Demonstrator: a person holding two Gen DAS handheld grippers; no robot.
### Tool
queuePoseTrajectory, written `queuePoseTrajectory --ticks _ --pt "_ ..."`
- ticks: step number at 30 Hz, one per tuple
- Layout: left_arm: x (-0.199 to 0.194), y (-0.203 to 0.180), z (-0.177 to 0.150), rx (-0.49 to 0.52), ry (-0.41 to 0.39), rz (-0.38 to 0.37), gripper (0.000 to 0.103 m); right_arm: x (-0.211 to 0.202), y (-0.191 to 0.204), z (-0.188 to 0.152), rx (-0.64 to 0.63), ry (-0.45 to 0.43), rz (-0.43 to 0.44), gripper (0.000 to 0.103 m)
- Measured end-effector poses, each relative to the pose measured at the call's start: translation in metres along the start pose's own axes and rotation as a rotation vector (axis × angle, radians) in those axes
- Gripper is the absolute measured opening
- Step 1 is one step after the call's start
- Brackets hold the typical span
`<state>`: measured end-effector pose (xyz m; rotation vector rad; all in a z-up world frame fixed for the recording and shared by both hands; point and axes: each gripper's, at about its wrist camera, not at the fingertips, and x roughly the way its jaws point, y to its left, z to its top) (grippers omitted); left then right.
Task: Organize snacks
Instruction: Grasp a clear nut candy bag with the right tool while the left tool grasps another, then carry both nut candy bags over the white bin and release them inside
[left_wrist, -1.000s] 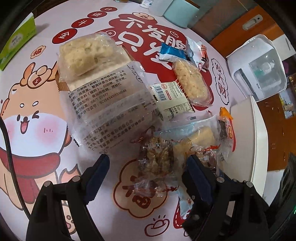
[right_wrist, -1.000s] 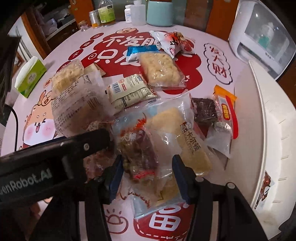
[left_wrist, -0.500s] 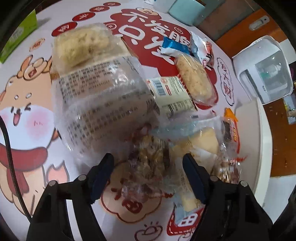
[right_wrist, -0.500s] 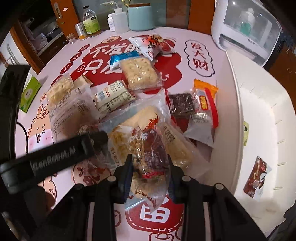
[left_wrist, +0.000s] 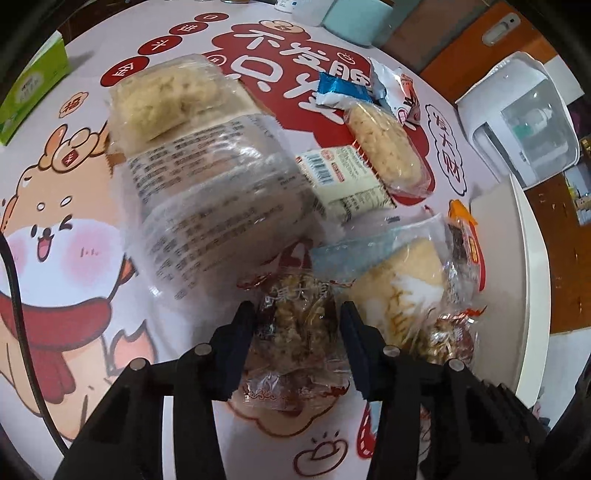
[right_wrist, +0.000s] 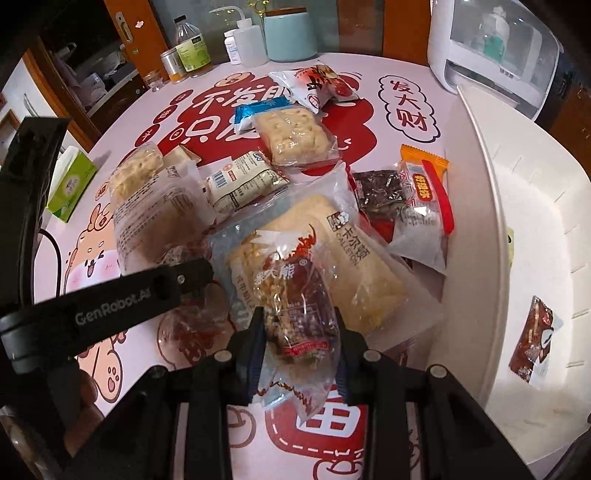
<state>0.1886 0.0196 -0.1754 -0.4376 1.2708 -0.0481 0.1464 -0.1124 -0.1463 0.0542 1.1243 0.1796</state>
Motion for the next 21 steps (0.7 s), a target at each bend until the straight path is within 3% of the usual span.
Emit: queuePoseTrajectory --ticks 9,15,21 --pt "-0.043 0.016 -0.034 0.067 -0.01 -0.07 0.045 -0.035 0.012 -0.016 -0.005 -0.088 0.036 0.032" --pt "-0.102 -0.006 -0.041 0.19 -0.166 -0.046 0.045 -0.072 0.018 -0.021 -0.014 -0.187 0.033 0.032" --pt "-0.156 -0.069 -0.046 0.369 -0.32 -0.053 0.045 -0.122 -0.001 -0.02 0.03 -0.326 -0.003 0.032"
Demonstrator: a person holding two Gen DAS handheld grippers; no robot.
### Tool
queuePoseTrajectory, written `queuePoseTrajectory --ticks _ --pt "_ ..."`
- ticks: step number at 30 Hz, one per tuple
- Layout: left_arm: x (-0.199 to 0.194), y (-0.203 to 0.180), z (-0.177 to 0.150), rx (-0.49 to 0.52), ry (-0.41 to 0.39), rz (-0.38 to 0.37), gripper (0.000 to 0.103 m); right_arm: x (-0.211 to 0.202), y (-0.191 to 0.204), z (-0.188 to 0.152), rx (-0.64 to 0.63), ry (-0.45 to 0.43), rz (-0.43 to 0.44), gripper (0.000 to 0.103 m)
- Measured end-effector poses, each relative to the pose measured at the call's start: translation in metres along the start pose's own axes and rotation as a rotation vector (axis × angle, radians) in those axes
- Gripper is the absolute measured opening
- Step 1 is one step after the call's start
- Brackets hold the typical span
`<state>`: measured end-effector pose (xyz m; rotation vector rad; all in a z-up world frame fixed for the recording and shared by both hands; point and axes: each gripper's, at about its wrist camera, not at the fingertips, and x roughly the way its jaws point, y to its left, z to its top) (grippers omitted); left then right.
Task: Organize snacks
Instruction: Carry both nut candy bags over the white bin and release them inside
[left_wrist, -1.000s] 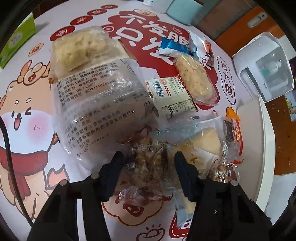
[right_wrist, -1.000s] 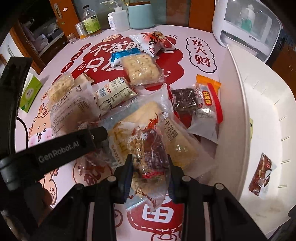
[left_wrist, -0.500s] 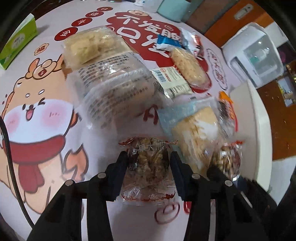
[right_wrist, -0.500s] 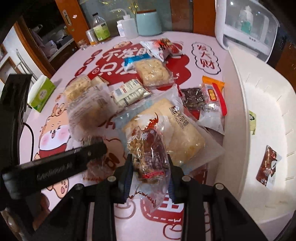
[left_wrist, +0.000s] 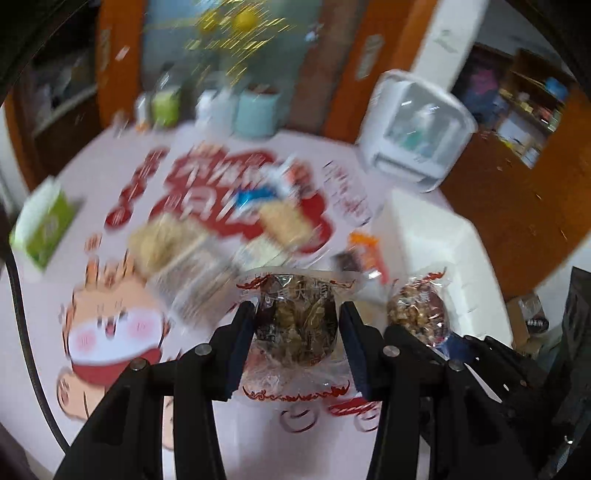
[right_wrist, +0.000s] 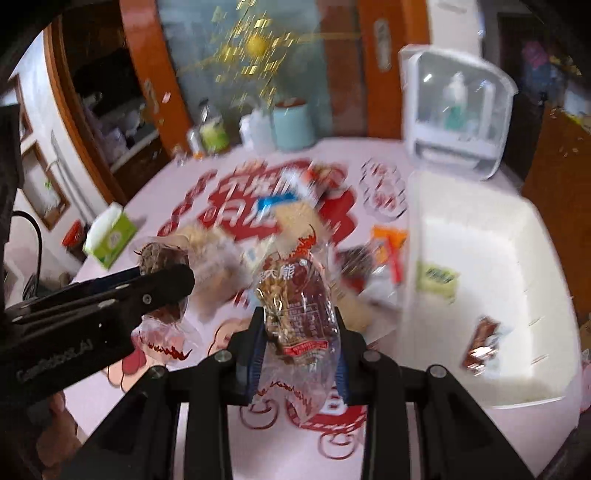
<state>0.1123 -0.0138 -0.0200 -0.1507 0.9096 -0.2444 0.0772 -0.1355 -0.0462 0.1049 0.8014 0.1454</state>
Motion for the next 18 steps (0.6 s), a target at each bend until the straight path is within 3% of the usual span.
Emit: queuePoseTrajectory --ticks 6,11,15,18 --pt "-0.019 -0.072 0.039 0.142 -0.111 -0.024 0.045 -0.048 -0.042 0.028 0.053 -0.156 -0.097 0.032" --pt "-0.016 -0.129 0.071 0.219 -0.181 -0.027 0.045 -0.083 -0.091 0.06 0.102 -0.265 -0.27 0.032" --pt "0.007 -0.167 0.091 0.257 -0.181 -0.007 0.045 -0.089 -0.13 0.079 0.136 -0.286 -0.4 0.032" --pt "0.042 -0.19 0.099 0.282 -0.135 0.021 0.045 -0.077 -0.154 0.081 0.172 -0.257 -0.423 0.032"
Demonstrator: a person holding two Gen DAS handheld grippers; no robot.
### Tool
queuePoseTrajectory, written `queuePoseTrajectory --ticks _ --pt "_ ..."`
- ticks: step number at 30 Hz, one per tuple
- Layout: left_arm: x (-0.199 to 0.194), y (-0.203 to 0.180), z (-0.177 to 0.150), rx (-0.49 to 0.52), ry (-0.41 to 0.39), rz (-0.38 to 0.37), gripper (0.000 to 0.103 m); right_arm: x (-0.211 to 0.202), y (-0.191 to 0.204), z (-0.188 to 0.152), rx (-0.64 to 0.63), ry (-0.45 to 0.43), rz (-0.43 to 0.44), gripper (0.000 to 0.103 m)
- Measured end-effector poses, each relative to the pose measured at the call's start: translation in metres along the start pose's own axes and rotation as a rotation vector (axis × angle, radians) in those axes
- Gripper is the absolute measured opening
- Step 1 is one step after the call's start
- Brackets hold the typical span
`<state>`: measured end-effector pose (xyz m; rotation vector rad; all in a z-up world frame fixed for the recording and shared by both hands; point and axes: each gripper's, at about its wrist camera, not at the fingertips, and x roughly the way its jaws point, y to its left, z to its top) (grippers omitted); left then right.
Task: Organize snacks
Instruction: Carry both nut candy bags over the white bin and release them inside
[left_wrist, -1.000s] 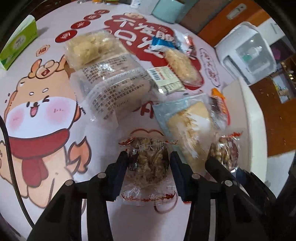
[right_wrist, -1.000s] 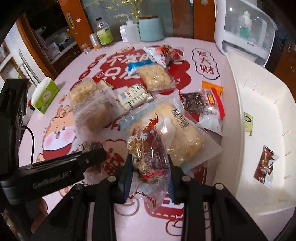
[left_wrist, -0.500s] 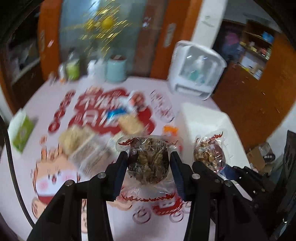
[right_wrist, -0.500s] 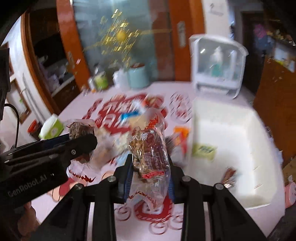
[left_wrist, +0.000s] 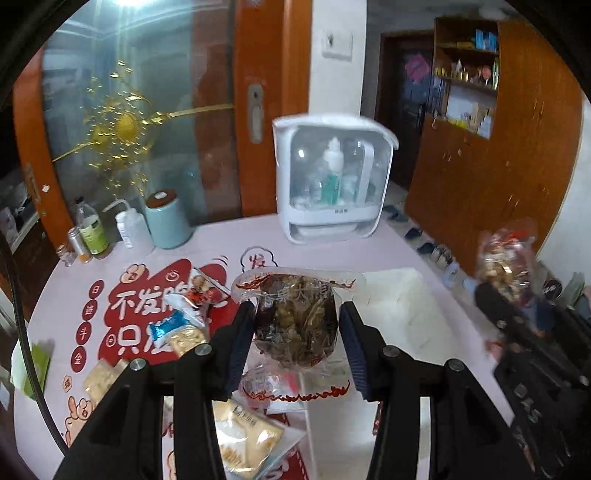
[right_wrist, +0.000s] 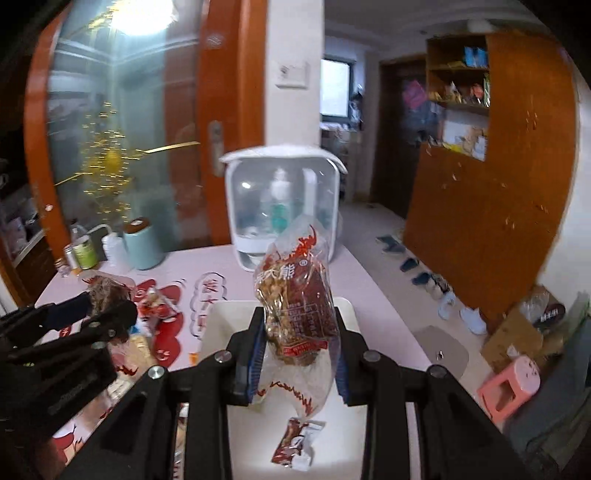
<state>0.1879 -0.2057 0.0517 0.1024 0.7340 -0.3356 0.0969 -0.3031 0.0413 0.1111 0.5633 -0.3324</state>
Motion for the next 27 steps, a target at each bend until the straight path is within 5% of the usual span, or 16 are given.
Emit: queuePoseTrajectory --ticks 8,15,18,22,27 --pt "0.099 -0.034 -0.027 0.053 0.171 -0.004 0.045 0.082 -0.015 -0.043 0.003 0.206 -0.042 0.033" --pt "0.127 -0.041 -0.051 0.109 0.23 -0.015 0.047 0.106 -0.023 -0.072 0.011 0.301 -0.039 0.033" --pt "0.128 -0.043 -0.056 0.121 0.238 -0.027 0.053 0.109 -0.022 -0.076 0.024 0.32 -0.03 0.036" --pt "0.12 -0.041 -0.058 0.136 0.205 0.024 0.088 0.107 -0.019 -0.075 0.008 0.295 -0.081 0.043" --pt "0.11 -0.025 -0.054 0.107 0.198 -0.003 0.088 0.102 -0.023 -0.074 0.055 0.282 -0.034 0.056"
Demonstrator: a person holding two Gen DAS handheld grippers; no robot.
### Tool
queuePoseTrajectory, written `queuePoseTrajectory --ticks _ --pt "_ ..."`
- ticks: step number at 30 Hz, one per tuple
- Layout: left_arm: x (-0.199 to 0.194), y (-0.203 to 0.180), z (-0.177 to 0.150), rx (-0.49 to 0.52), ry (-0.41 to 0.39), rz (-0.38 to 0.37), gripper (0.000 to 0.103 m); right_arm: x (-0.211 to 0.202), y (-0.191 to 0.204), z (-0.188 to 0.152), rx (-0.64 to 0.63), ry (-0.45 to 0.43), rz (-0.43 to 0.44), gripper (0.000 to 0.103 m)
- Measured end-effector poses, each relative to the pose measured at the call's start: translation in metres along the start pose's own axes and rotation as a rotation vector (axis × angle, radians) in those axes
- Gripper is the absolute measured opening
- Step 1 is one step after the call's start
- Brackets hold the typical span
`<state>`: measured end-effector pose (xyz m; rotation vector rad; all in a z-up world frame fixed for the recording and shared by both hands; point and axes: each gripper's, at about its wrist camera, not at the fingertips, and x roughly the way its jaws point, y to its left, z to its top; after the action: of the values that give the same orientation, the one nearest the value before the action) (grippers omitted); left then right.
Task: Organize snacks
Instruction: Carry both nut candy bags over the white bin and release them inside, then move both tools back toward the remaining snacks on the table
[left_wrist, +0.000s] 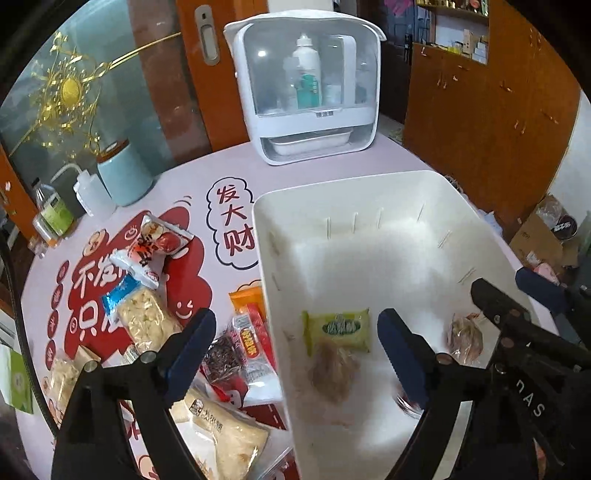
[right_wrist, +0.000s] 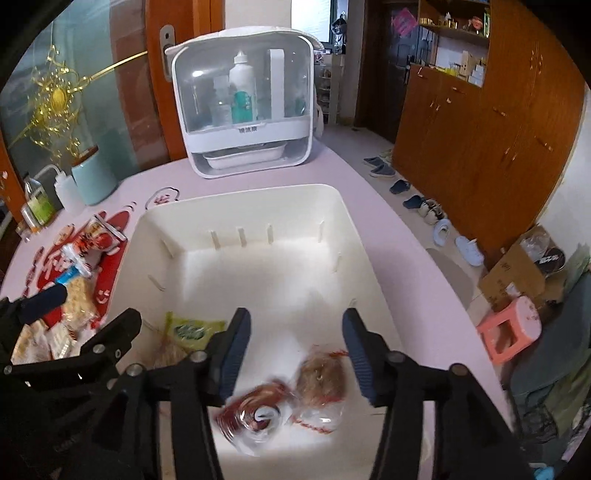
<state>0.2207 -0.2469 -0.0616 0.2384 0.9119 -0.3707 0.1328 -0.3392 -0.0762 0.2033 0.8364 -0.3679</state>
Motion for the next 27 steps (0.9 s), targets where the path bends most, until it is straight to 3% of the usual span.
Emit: queuePoseTrajectory --ticks 7,15,24,27 --pt "-0.018 0.024 -0.009 -0.079 -0.024 -0.042 0.088 -0.006 0.013 -0.004 -0.004 -0.002 0.059 0.056" --pt "-0.074 0.03 -0.026 0.012 -0.242 0.038 0.088 -0.035 0.033 -0.01 -0.039 -0.03 0.077 0.056" --pt "-0.138 0.059 -0.035 0.013 -0.187 -0.039 0.089 -0.104 0.056 -0.014 -0.074 -0.122 0.105 0.056" --pt "-0.167 0.075 -0.037 0.011 -0.196 -0.024 0.089 -0.127 0.067 -0.013 -0.094 -0.148 0.117 0.056"
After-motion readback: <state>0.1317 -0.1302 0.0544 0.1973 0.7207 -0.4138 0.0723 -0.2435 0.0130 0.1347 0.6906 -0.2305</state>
